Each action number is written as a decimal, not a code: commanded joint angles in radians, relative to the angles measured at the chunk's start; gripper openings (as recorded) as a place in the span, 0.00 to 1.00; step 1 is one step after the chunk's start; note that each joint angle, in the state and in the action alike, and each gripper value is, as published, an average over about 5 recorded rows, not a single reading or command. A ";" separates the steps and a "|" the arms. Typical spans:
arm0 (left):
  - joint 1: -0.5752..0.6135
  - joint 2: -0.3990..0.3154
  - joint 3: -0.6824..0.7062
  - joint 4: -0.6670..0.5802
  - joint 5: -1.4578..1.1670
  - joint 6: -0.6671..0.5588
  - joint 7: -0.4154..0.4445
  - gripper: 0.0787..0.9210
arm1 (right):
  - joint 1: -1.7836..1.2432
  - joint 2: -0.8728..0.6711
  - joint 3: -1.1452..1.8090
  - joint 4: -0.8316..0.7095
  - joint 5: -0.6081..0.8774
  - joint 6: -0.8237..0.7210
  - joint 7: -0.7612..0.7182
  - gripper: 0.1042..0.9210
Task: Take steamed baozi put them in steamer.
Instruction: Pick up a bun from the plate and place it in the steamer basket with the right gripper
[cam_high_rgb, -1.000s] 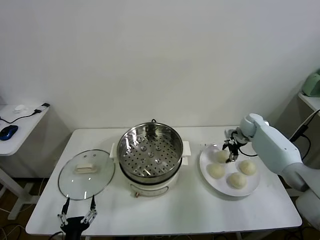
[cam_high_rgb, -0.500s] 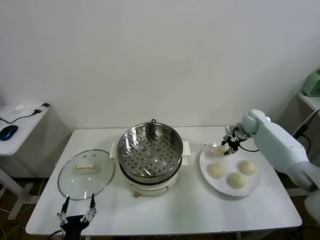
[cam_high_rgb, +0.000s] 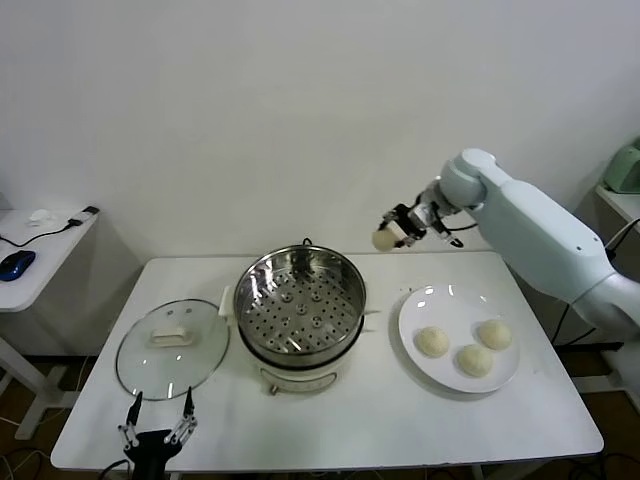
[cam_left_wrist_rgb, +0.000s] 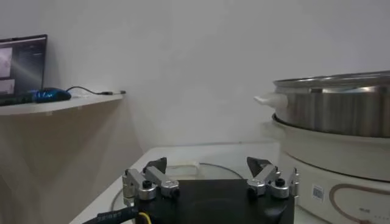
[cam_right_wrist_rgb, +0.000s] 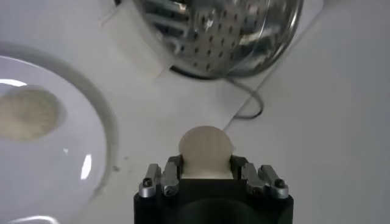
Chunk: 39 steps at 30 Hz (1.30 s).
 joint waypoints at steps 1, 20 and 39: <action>-0.001 -0.001 0.001 0.011 0.002 0.000 -0.001 0.88 | 0.081 0.111 -0.151 0.109 -0.033 0.135 -0.016 0.54; 0.011 -0.001 -0.016 0.025 -0.013 -0.020 -0.004 0.88 | -0.094 0.363 -0.073 -0.211 -0.242 0.216 0.003 0.54; 0.014 0.000 -0.027 0.007 -0.026 -0.013 -0.014 0.88 | -0.082 0.373 -0.049 -0.231 -0.232 0.199 0.020 0.84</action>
